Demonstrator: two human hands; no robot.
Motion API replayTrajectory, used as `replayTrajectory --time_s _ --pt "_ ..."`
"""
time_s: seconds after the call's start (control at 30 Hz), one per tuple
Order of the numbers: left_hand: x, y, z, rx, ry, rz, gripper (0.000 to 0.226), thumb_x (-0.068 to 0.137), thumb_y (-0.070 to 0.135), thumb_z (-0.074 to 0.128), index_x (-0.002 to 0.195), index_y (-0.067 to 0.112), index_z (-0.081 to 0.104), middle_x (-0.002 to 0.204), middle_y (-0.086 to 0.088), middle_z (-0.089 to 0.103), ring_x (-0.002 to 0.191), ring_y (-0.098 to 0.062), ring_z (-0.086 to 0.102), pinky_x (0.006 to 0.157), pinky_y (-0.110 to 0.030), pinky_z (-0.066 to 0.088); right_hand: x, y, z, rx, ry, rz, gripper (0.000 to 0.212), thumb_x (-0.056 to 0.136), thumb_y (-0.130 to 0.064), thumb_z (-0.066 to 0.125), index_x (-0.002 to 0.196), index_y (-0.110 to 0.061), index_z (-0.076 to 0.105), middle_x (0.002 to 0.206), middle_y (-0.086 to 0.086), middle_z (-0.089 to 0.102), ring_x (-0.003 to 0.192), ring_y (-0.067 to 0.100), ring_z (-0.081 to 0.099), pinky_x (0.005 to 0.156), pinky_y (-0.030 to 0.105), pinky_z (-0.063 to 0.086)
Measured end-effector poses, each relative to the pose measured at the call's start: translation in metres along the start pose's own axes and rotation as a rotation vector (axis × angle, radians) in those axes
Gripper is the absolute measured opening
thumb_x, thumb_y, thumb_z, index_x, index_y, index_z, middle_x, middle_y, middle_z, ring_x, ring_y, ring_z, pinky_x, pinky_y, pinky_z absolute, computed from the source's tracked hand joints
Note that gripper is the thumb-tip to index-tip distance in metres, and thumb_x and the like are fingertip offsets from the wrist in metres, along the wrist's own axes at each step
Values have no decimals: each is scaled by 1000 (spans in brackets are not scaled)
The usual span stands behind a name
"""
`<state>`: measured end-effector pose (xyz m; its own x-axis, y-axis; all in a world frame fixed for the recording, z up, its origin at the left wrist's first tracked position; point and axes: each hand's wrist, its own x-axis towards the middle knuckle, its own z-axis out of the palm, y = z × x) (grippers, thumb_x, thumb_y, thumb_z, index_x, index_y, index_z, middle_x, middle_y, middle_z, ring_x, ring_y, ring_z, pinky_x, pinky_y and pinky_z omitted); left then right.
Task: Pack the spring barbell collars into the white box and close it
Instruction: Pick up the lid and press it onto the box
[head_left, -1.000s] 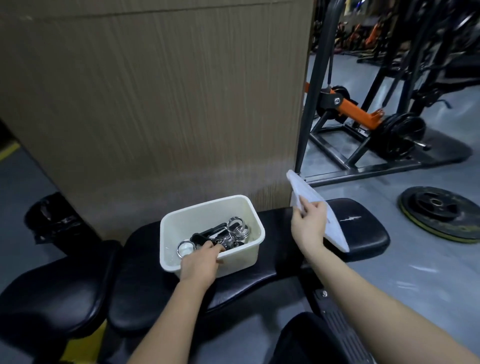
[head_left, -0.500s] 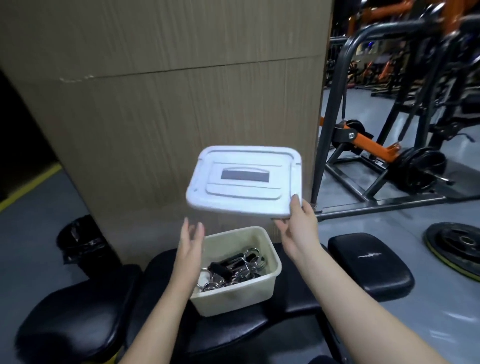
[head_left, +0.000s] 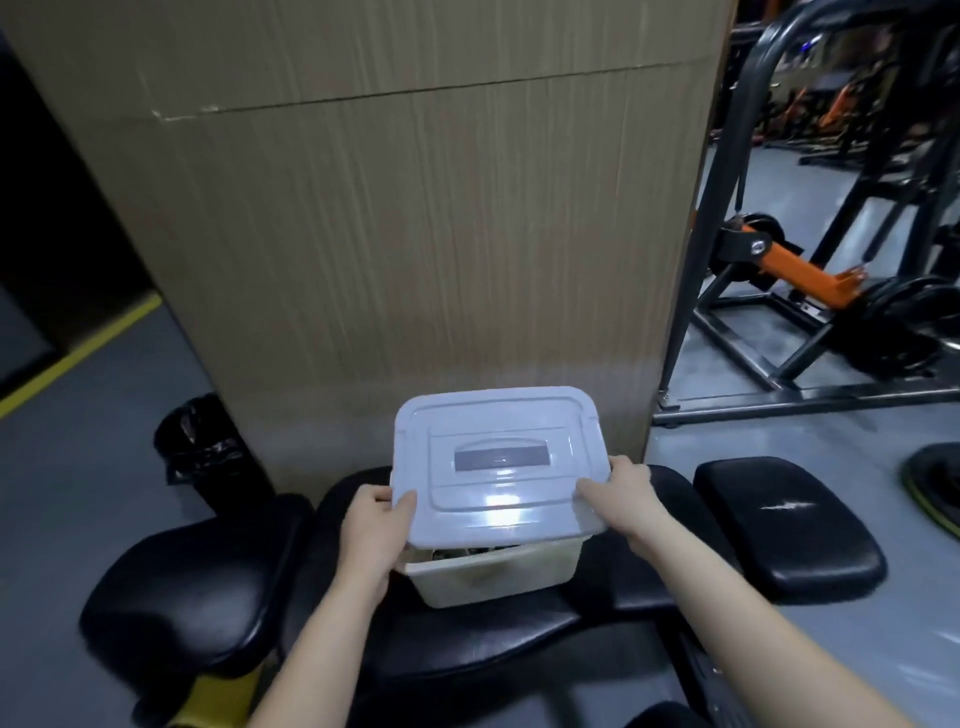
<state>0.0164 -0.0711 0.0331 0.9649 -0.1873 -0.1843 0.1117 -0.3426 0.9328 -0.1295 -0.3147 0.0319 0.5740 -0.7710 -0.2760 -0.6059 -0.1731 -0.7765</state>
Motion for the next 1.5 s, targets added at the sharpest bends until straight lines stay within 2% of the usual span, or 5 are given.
replayTrajectory --time_s 0.17,0.47,0.97,1.27,1.5 --pt "-4 -28 12 576 54 129 27 94 39 54 94 12 58 101 -3 55 87 -23 57 67 -36 47 4 15 29 -293 111 28 46 100 -33 45 132 0 47 138 24 38 123 41 39 101 41 34" --pt "-19 -41 11 563 284 213 29 90 32 59 92 3 55 98 -15 52 89 -37 55 71 -40 42 5 19 45 -209 158 -136 38 99 -29 47 117 4 53 122 23 48 112 42 46 99 44 36" --pt "28 -36 36 800 -50 237 60 104 47 28 159 28 16 166 -4 9 142 -26 29 101 -42 42 33 2 59 -307 92 -317 49 104 -31 30 153 -21 29 163 4 22 137 32 41 98 43 44" --pt "40 -38 41 914 -91 140 63 101 55 16 158 39 -5 168 1 -7 113 -32 56 87 -40 46 48 2 70 -569 116 -226 57 101 -26 23 156 -32 10 166 -4 12 84 33 59 65 36 42" --pt "33 -26 35 900 -167 88 63 101 58 15 157 42 -8 167 0 -14 124 -35 52 93 -40 44 29 -2 64 -601 200 -264 52 100 -26 30 152 -24 29 162 6 26 115 31 57 76 39 48"
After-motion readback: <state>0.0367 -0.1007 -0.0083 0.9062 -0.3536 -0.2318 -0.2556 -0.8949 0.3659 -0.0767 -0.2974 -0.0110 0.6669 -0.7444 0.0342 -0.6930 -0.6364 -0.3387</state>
